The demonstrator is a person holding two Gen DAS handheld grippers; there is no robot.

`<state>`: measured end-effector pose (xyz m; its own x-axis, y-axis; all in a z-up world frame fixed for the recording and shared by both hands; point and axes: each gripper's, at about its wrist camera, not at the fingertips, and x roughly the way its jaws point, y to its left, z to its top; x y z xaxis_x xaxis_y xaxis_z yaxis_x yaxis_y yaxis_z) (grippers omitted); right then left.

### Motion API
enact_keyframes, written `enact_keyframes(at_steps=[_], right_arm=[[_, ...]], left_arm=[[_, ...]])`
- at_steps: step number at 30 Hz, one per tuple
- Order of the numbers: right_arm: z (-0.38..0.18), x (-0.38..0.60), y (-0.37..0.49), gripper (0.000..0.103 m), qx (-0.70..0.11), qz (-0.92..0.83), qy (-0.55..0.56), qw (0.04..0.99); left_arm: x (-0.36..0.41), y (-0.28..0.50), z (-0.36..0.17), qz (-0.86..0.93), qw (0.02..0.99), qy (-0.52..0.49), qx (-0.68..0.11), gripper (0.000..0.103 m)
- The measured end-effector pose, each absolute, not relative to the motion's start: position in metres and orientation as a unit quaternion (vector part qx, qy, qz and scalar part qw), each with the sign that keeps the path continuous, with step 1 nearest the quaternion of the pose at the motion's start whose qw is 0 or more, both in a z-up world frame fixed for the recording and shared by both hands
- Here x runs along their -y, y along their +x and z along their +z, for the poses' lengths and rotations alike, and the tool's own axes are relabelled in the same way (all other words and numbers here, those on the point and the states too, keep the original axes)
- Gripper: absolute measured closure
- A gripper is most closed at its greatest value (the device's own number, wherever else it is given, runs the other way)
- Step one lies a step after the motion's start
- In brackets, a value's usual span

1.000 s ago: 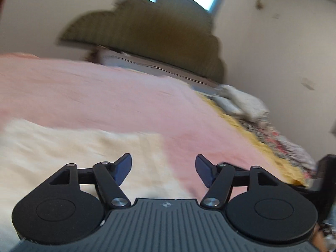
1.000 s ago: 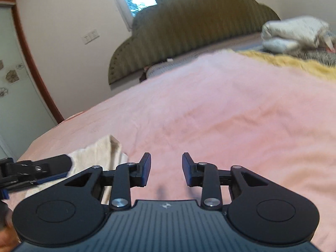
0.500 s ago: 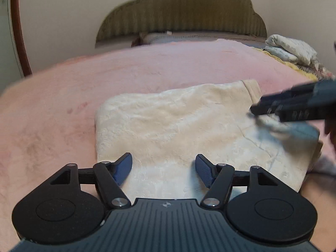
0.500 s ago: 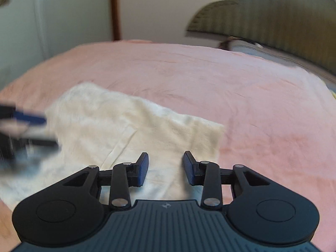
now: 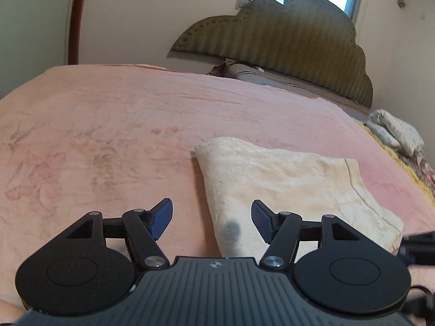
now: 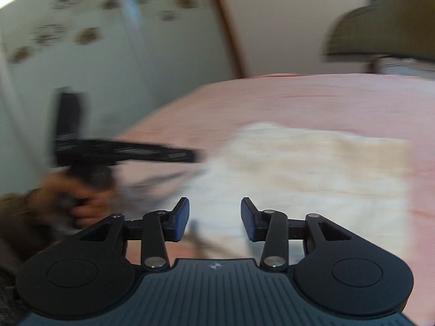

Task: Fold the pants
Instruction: 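Open both tools to release the folded pants onto the bed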

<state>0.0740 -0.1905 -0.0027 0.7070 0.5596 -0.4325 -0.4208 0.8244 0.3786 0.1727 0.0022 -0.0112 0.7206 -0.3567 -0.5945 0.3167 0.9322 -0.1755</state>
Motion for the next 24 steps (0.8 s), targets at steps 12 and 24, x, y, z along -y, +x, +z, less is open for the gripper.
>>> enact_keyframes(at_steps=[12,24], right_arm=[[-0.025,0.215,0.073,0.051,-0.306,0.156,0.141,0.929],[-0.025,0.337,0.080,0.041,-0.285,0.063,0.251,0.923]], left_arm=[[0.027,0.150,-0.045,-0.240,0.910,0.065,-0.333,0.036],[-0.014,0.209,-0.045,-0.315,0.839,-0.146,-0.419,0.019]])
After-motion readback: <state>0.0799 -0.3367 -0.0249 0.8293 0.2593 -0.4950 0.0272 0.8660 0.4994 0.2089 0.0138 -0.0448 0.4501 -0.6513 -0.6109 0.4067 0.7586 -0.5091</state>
